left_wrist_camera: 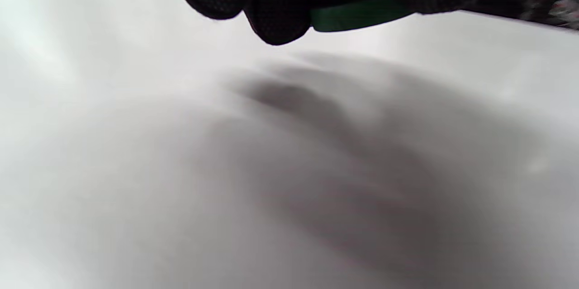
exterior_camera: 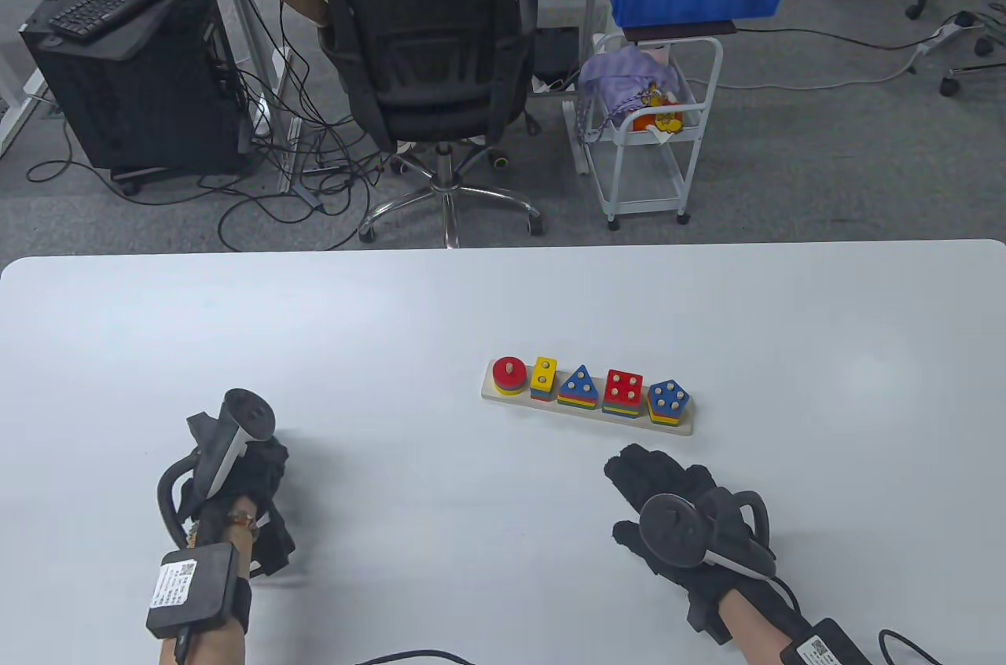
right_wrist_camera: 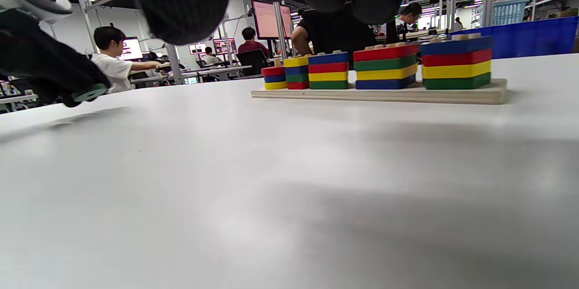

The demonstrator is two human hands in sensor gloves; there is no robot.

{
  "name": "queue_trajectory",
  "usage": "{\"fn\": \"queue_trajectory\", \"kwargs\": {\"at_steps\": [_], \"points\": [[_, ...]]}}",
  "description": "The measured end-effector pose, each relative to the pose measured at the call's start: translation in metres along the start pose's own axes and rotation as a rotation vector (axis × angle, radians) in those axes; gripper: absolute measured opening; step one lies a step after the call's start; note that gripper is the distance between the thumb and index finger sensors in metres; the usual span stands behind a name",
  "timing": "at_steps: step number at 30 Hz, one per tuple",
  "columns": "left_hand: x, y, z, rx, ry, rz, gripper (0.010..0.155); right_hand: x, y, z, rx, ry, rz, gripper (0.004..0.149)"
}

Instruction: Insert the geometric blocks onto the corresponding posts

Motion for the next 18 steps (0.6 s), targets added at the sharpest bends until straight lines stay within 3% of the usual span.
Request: {"fn": "queue_trajectory", "kwargs": {"at_steps": [4, 8, 12, 18], "points": [[-0.009, -0.038, -0.067, -0.285, -0.193, 0.103, 0.064, -0.003, -0.002, -0.013, -0.044, 0.052, 0.032, 0.071], [-0.036, -0.094, -0.144, -0.566, -0.454, 0.344, 0.065, -0.013, -0.008, -0.033, -0.116, 0.142, 0.139, 0.074], [-0.066, -0.136, -0.192, -0.726, -0.616, 0.563, 0.065, -0.025, -0.017, -0.049, -0.179, 0.249, 0.255, 0.075], [-0.09, -0.17, -0.221, -0.748, -0.812, 0.704, 0.069, -0.039, -0.028, -0.06, -0.196, 0.267, 0.395, 0.075]]}}
Point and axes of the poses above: the tracker on the back of each hand, its own z axis roughly to the little-finger side, its own y axis roughly from the wrist to the fingertips, x = y × z, the point moved 5 cm from there along y, roughly from the wrist to the fingertips, and after that the axes turned 3 degrees about y, right-handed, at the moved point
